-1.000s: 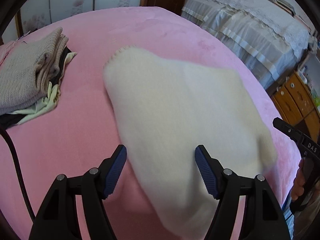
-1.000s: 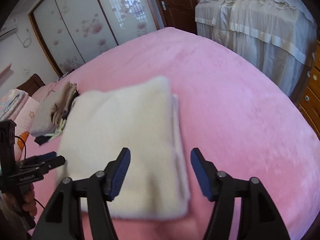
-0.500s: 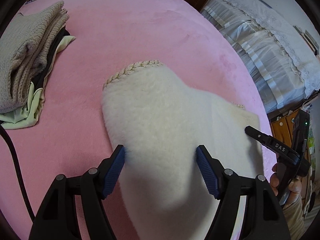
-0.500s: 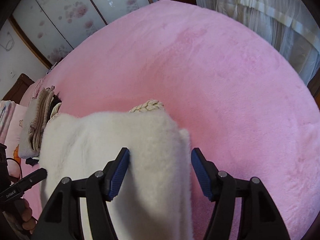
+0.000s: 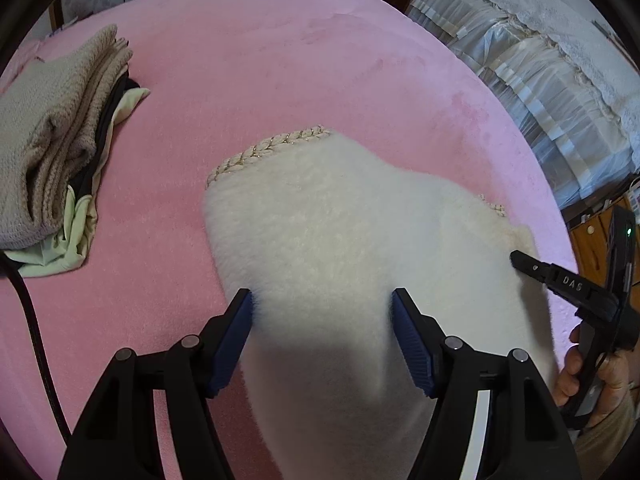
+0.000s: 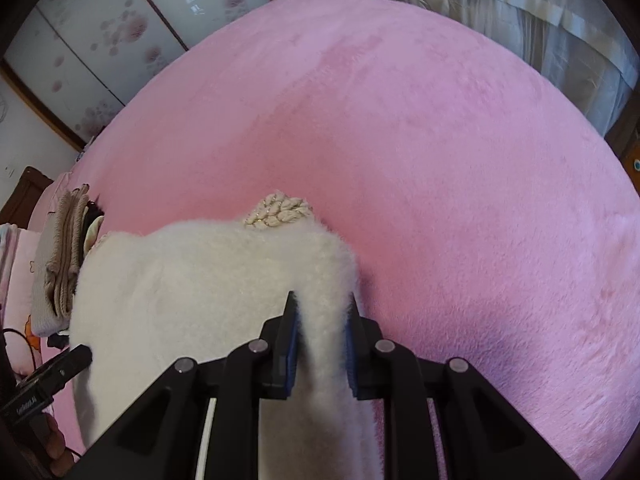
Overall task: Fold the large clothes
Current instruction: 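Lower the cardigan onto the bed and open the right tool, then grasp the folded white cardigan with both tools and lift it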
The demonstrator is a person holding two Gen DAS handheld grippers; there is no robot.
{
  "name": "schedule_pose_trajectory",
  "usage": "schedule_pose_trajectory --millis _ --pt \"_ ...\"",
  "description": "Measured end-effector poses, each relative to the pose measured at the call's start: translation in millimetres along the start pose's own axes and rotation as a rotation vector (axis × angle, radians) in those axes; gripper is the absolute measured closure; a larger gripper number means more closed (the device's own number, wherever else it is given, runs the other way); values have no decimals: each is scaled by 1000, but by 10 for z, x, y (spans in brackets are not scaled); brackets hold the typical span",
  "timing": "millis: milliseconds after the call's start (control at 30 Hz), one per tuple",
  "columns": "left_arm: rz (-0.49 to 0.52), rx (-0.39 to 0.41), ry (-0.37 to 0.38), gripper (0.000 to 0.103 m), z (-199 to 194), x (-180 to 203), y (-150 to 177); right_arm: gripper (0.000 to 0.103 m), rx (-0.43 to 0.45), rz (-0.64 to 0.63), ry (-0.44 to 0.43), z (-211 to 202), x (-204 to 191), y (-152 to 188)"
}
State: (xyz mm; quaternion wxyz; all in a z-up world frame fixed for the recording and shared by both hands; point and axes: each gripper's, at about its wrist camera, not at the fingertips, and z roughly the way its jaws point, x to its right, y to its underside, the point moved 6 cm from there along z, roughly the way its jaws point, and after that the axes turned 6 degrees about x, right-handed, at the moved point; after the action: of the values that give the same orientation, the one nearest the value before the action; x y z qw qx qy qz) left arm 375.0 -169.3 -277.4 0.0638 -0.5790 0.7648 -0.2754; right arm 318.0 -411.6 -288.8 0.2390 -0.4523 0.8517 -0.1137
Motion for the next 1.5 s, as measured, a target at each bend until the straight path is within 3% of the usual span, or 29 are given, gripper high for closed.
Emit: schedule_pose_trajectory --millis 267,367,667,767,833,1000,1267,1500 --pt "-24 -40 -104 36 -271 41 -63 77 -67 -40 57 -227 -128 -127" --pt "-35 -57 -130 36 -528 103 -99 66 -86 28 -8 -494 -145 -163" --pt "-21 -36 -127 36 -1410 470 -165 49 -22 -58 -15 -1528 -231 -163" --pt "-5 -82 -161 36 -1596 570 -150 34 22 -88 -10 -1837 -270 -142" --pt "-28 -61 -161 36 -1729 599 -137 26 54 -106 -12 -2001 -306 -128" --pt "-83 -71 -189 36 -1804 489 -1 23 139 -188 40 -2260 -423 -48" --pt "-126 -127 -74 36 -1417 196 322 23 41 -331 73 -1969 -605 316" --pt "-228 -181 86 36 -931 -86 602 23 -82 -232 -6 -1419 -305 509"
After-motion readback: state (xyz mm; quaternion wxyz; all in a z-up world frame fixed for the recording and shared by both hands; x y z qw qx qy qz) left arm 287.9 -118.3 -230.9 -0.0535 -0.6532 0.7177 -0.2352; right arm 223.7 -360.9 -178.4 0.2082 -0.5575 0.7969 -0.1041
